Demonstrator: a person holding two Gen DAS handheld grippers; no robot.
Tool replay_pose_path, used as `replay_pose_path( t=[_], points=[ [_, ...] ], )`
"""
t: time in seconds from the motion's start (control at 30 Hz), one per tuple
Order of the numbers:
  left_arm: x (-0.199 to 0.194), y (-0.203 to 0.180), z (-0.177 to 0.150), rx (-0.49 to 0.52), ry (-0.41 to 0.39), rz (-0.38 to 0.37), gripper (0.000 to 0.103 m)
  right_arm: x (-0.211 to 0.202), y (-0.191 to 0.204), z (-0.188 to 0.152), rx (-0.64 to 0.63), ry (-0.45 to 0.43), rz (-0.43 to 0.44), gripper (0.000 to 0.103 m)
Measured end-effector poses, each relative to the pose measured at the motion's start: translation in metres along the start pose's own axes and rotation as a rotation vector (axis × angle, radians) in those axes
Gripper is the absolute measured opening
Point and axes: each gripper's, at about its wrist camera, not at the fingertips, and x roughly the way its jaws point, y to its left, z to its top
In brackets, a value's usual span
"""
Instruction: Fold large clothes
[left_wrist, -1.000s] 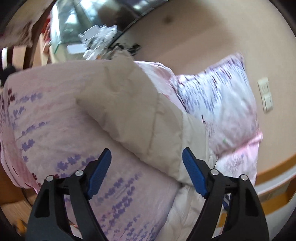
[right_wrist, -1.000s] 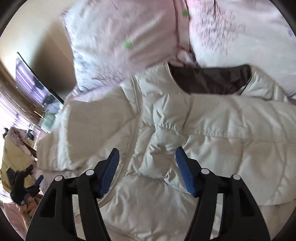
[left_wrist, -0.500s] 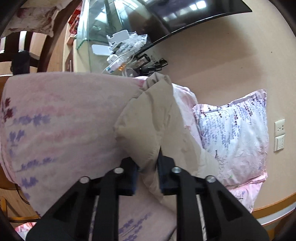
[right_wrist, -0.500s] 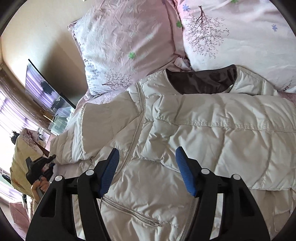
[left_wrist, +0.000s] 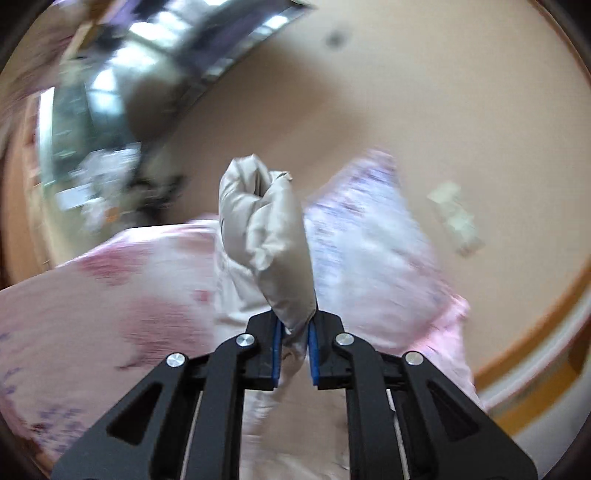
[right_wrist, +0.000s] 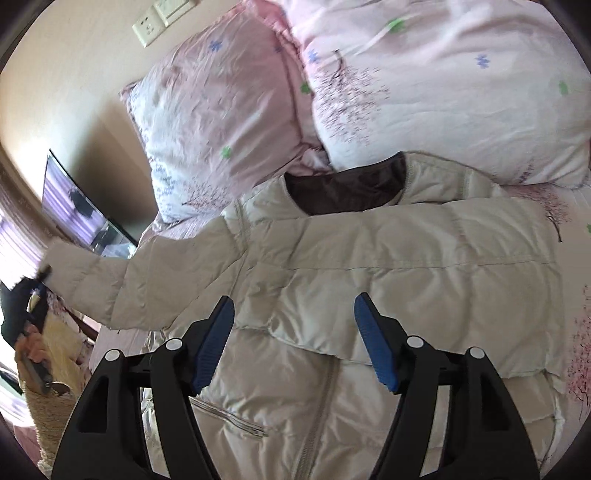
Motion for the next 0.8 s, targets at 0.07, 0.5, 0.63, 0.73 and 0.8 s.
replay_pose_path(
  t=[0.07, 0.5, 0.63, 0.73, 0.8],
  points=[
    [0.008, -0.034, -0.010, 0.058, 0.034, -0.069, 0.012, -0.006, -0.009, 0.000, 0.020, -0.016, -0.005, 0.069],
    [0.115, -0.195, -0.184, 0.331, 0.506, -0.386, 0.012, -0.049, -0.069, -0.006, 0.142, -0.106, -0.072, 0.069],
    [0.146, -0.208, -0.242, 0.389, 0.642, -0.365, 0.012, -0.053, -0.085, -0.008, 0.176, -0.120, -0.091, 0.069],
    [0.168, -0.210, -0.280, 0.448, 0.744, -0.324, 0.017, -0.050, -0.094, -0.008, 0.198, -0.114, -0.096, 0.069],
    [0.181, -0.213, -0.311, 0.506, 0.817, -0.289, 0.028, -0.047, -0.098, -0.010, 0.209, -0.104, -0.095, 0.069]
  ],
)
